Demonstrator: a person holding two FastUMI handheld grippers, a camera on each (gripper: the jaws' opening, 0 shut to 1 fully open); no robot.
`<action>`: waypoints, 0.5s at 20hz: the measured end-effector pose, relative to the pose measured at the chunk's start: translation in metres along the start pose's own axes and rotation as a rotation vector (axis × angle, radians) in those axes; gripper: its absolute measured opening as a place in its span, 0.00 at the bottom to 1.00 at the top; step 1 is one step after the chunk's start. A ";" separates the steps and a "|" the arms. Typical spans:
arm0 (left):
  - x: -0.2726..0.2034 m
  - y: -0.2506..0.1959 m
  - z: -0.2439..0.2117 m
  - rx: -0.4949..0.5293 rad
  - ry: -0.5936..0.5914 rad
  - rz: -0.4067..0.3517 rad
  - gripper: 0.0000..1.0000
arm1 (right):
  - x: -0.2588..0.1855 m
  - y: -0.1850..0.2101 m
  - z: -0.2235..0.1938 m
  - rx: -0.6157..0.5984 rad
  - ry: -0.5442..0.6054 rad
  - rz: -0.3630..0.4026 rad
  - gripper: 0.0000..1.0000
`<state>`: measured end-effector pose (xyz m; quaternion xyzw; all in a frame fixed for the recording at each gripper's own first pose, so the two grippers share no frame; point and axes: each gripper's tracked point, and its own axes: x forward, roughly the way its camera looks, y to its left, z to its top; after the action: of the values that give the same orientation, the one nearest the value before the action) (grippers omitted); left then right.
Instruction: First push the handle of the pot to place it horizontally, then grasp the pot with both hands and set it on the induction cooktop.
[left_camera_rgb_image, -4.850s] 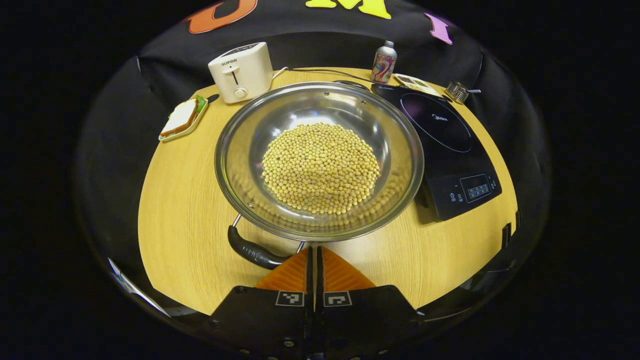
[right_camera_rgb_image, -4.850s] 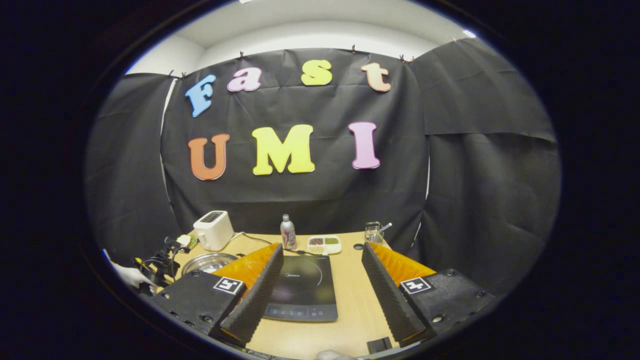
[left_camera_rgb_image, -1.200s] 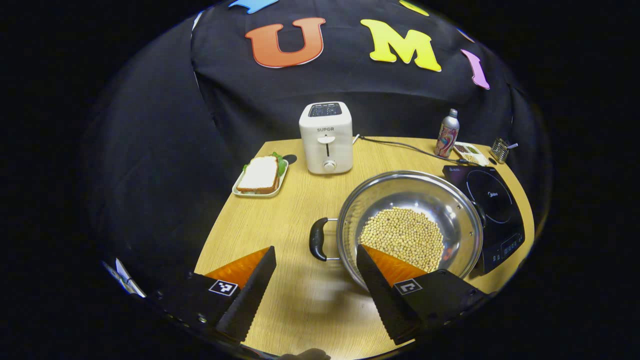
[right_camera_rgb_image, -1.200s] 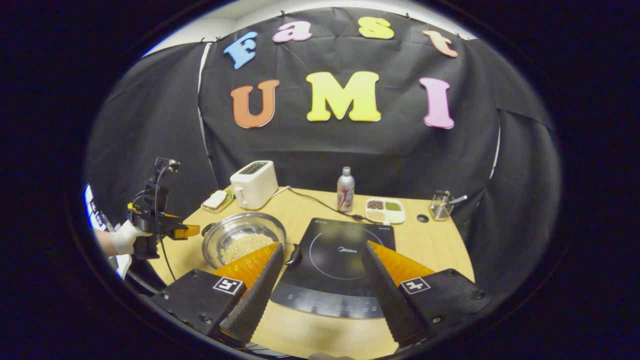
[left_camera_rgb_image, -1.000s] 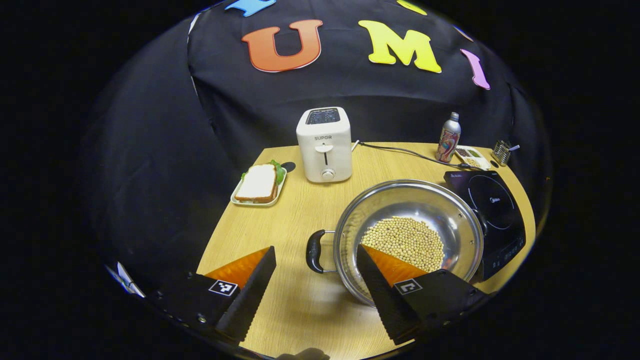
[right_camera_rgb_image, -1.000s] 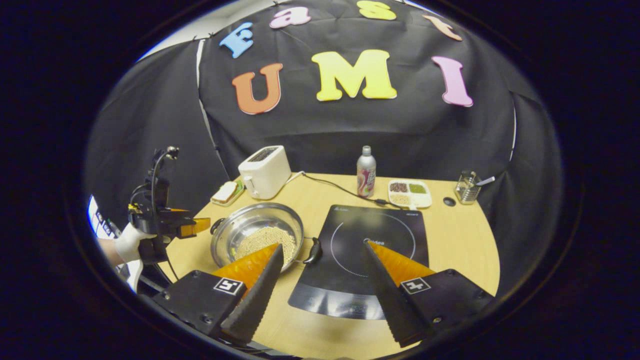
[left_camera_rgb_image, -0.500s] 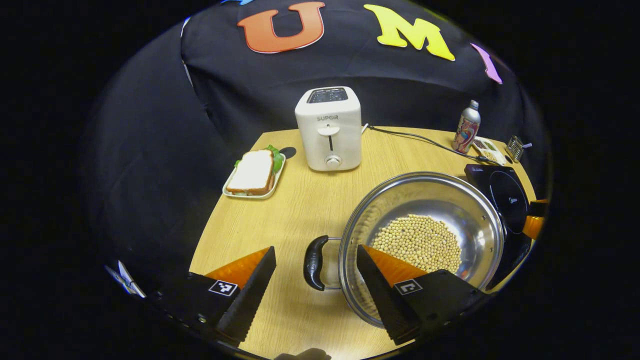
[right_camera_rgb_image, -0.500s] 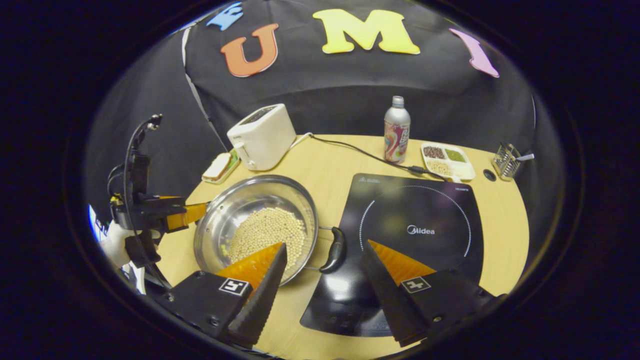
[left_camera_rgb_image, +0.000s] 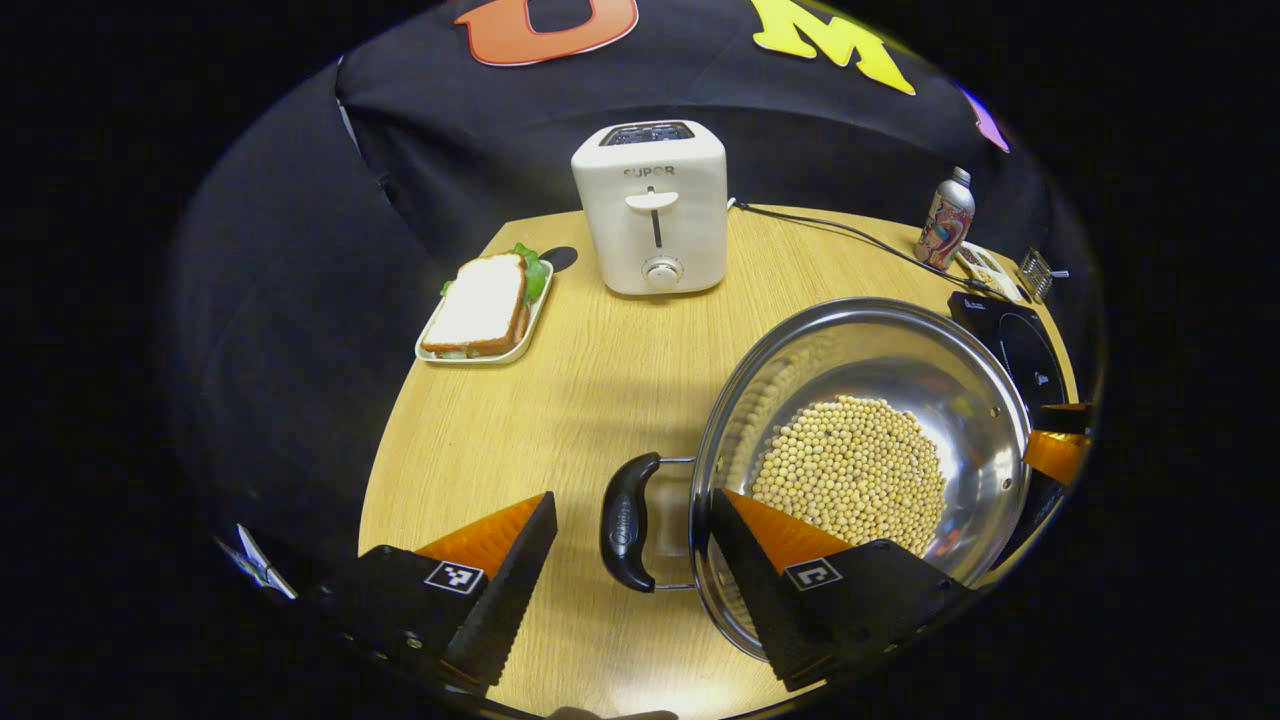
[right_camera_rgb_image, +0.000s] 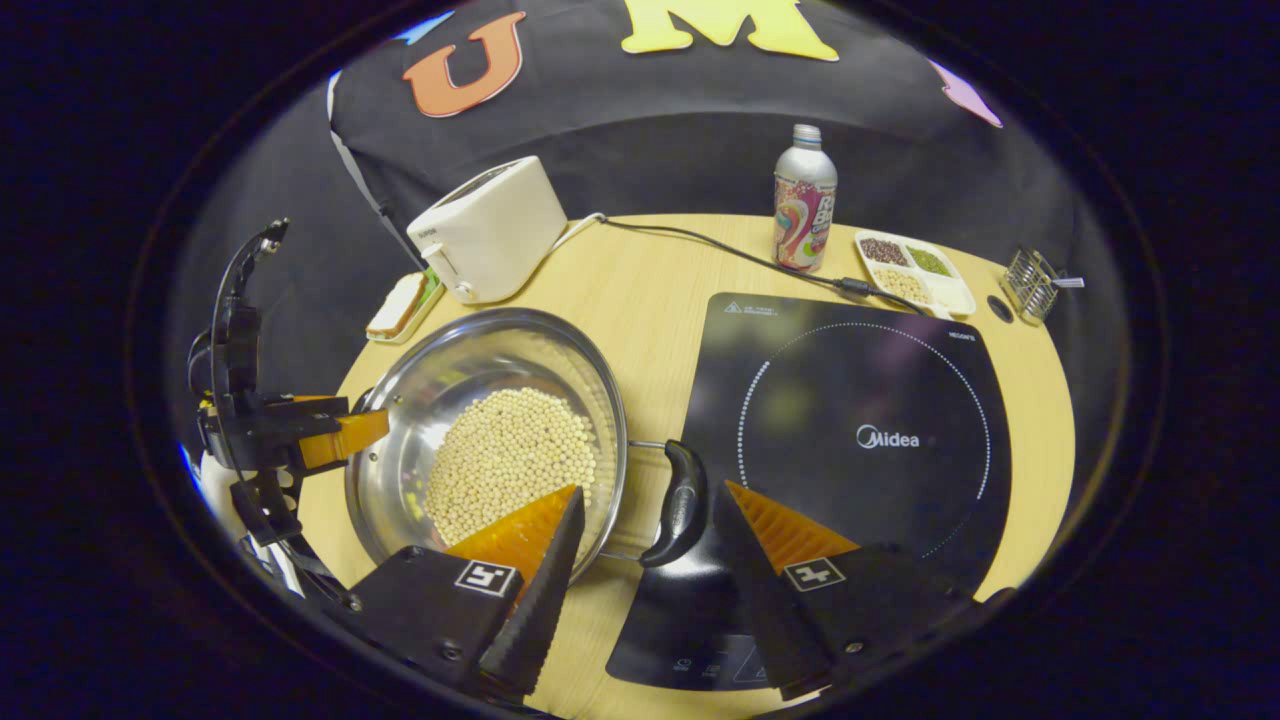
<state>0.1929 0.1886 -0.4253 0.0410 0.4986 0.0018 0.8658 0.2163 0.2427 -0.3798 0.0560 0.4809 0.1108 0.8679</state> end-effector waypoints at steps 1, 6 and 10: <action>0.001 -0.003 0.000 0.011 0.006 -0.003 0.88 | 0.002 -0.001 -0.004 0.017 0.013 -0.002 0.81; 0.003 -0.010 0.000 0.041 0.028 -0.016 0.67 | 0.008 -0.001 -0.007 0.083 0.037 0.004 0.69; 0.004 -0.010 -0.002 0.056 0.050 -0.015 0.67 | 0.009 -0.002 -0.005 0.119 0.066 0.003 0.67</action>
<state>0.1931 0.1784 -0.4303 0.0616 0.5201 -0.0175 0.8517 0.2172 0.2429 -0.3905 0.1043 0.5151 0.0850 0.8465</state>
